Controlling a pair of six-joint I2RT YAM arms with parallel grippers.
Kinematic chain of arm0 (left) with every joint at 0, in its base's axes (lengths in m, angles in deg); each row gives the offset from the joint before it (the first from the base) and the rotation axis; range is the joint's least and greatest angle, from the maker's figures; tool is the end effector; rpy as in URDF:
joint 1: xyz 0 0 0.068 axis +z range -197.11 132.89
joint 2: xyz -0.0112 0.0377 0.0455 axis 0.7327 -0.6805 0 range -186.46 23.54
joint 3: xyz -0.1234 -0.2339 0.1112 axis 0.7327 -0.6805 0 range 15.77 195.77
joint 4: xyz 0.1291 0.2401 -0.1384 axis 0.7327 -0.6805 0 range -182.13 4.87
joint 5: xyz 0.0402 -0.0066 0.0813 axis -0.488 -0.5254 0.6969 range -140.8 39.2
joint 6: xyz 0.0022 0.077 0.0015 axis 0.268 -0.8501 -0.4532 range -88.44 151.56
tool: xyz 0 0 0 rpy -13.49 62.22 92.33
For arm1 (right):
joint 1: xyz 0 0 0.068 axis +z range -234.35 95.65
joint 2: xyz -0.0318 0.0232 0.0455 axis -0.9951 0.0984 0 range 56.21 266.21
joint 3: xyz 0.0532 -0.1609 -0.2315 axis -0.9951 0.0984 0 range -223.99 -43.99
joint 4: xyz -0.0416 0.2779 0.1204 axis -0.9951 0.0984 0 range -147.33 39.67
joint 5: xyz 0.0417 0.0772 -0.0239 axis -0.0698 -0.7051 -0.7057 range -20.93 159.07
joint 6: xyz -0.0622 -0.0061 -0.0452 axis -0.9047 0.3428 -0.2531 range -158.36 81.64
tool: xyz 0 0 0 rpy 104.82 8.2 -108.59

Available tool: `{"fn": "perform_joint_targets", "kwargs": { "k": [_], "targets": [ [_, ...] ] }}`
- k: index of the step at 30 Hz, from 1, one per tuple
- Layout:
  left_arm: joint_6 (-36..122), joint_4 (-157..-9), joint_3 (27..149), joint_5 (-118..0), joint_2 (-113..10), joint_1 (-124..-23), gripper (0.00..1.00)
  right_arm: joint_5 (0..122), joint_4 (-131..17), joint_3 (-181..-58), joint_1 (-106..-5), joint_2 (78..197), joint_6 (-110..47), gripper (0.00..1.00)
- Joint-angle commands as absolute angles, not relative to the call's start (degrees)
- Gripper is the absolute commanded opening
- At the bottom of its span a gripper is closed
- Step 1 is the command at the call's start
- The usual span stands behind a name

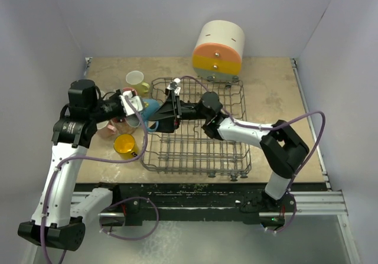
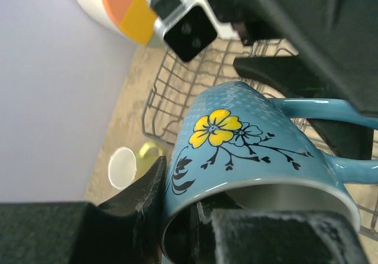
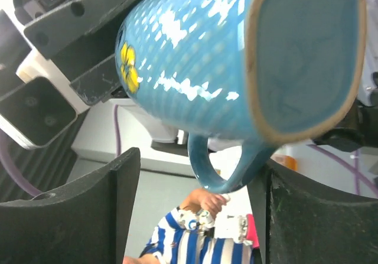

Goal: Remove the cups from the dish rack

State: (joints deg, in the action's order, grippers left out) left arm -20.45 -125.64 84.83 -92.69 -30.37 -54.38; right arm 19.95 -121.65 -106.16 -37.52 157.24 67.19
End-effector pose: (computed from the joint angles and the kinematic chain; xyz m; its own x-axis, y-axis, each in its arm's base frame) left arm 0.2254 -0.0729 0.4202 0.2844 0.5552 -0.7816 0.7612 0.3649 0.5361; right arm 0.2674 0.3576 0.3008 -0.9886 -0.1324 -0.0710 -0.0301 -0.2885 0.9570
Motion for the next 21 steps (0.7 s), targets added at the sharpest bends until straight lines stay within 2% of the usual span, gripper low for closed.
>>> {"fn": "perform_joint_targets", "kwargs": {
  "k": [1,5,11,16,21],
  "targets": [
    [-19.6,-126.6,86.6,-82.3,-32.7,-54.1,0.0,18.7,-110.9,-107.7,-40.5,150.1,56.0,0.75],
    [-21.4,-130.7,90.0,-71.3,-37.3,-52.7,0.0,21.4,-87.4,-108.2,-46.0,144.6,40.3,0.82],
    [-30.0,-142.4,97.1,-73.8,-43.2,-37.6,0.0,32.9,-52.3,-114.0,-52.2,138.8,16.7,0.9],
    [-38.9,-149.7,98.6,-72.2,-45.4,-28.8,0.0,35.1,-44.6,-114.3,-56.8,136.0,10.1,0.92],
    [-45.9,-153.1,97.4,-71.0,-46.4,-20.7,0.0,37.6,-37.3,-115.7,-60.1,134.6,5.0,1.0]
  ]
}}
